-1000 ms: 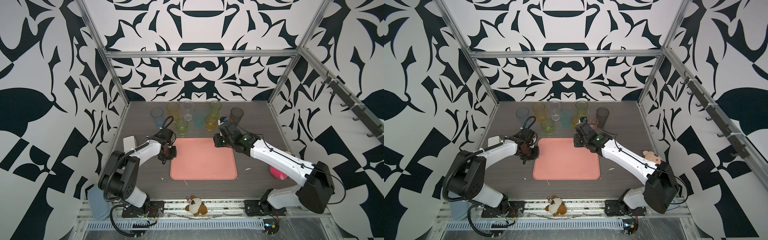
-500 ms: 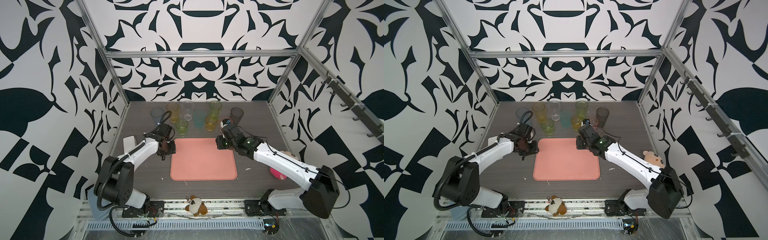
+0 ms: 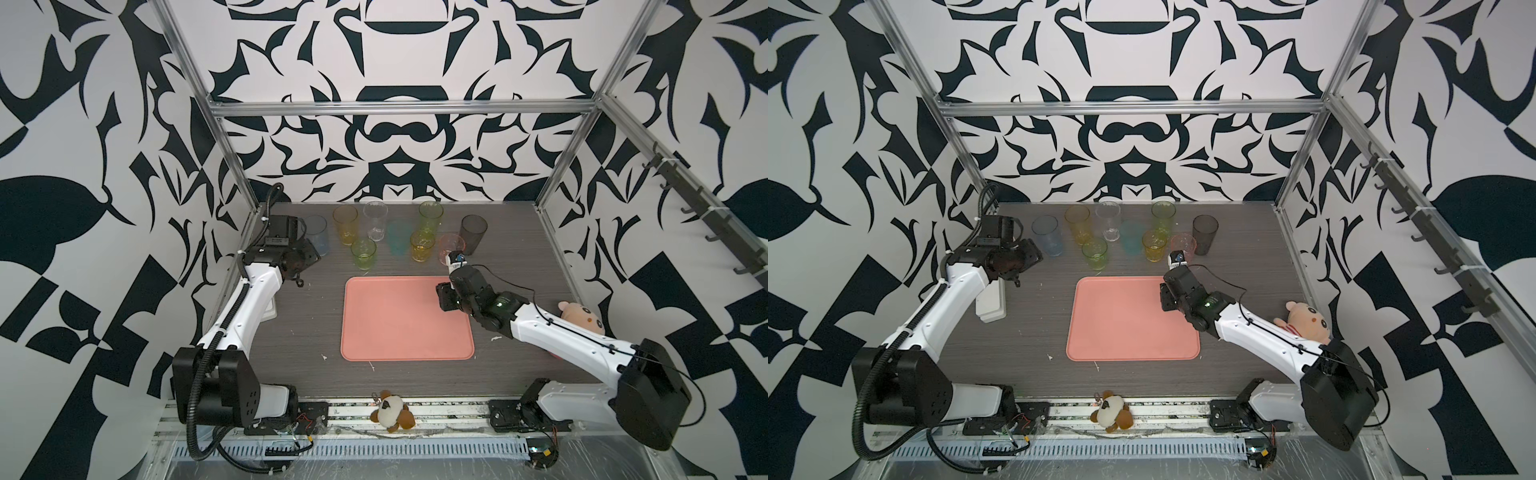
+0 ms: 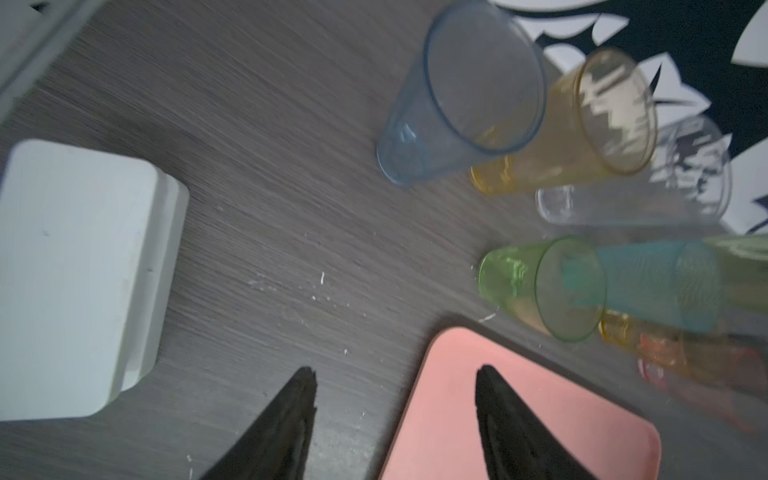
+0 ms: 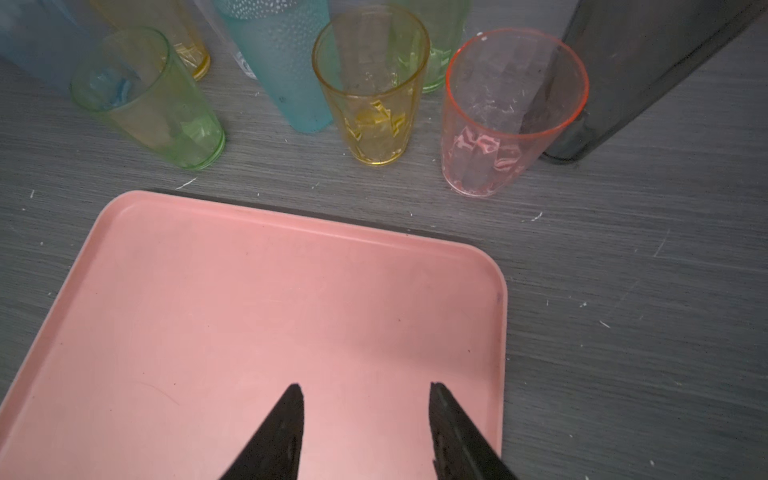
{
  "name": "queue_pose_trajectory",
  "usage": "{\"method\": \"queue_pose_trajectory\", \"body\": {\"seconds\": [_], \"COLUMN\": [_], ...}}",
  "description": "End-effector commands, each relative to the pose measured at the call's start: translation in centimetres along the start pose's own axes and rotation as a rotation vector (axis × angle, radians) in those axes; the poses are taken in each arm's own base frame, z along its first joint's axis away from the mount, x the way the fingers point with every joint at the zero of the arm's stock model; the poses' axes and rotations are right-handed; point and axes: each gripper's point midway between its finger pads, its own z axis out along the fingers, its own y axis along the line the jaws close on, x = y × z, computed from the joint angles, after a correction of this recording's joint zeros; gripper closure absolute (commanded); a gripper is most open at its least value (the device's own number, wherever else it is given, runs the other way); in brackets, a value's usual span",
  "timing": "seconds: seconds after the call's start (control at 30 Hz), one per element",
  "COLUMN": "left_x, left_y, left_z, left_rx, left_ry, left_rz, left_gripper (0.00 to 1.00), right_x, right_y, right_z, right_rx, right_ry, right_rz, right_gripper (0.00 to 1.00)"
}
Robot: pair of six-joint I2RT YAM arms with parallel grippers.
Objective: Place the glasses into the tray
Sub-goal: 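Release the tray and move the left gripper to the blue glass, then close the left gripper around the rim of the blue glass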
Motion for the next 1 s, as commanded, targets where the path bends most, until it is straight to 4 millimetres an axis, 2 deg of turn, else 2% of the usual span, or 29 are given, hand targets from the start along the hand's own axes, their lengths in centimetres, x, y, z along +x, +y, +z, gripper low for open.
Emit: {"method": "queue_pose_trajectory", "body": {"seconds": [0.0, 0.1, 0.17, 0.4, 0.7, 0.97], "left_x": [-2.3, -3.9, -4.9, -7.1, -7.8, -6.8], "left_y": [-0.1, -0.5, -0.7, -1.3, -0.6, 0.2], "left_z": [-0.1, 0.3, 0.8, 3.0, 5.7, 7.9], "left_rx": [-0.022, -0.032, -0.041, -0.074, -0.162, -0.211], "left_ry": [-0.037, -0.05, -0.06, -0.031, 0.038, 0.139], "left_rz": [-0.064, -0.076, -0.082, -0.081, -0.046, -0.01], "left_gripper": [0.34, 0.33, 0.33, 0.32, 0.33, 0.34], "right_x": [-3.0, -2.3, -1.9, -1.2, -0.7, -0.5], "right_y": [0.7, 0.0, -1.0, -1.0, -0.6, -0.4], "right_z": [-0.5, -0.4, -0.2, 0.2, 1.2, 1.8], "right_rx": [-0.032, -0.004, 0.036, 0.031, 0.02, 0.016], "right_ry": [-0.13, -0.135, -0.157, -0.143, -0.113, -0.097], "right_rz": [-0.036, -0.126, -0.091, -0.122, -0.143, -0.151], "right_gripper": [0.47, 0.47, 0.44, 0.44, 0.45, 0.46]}}
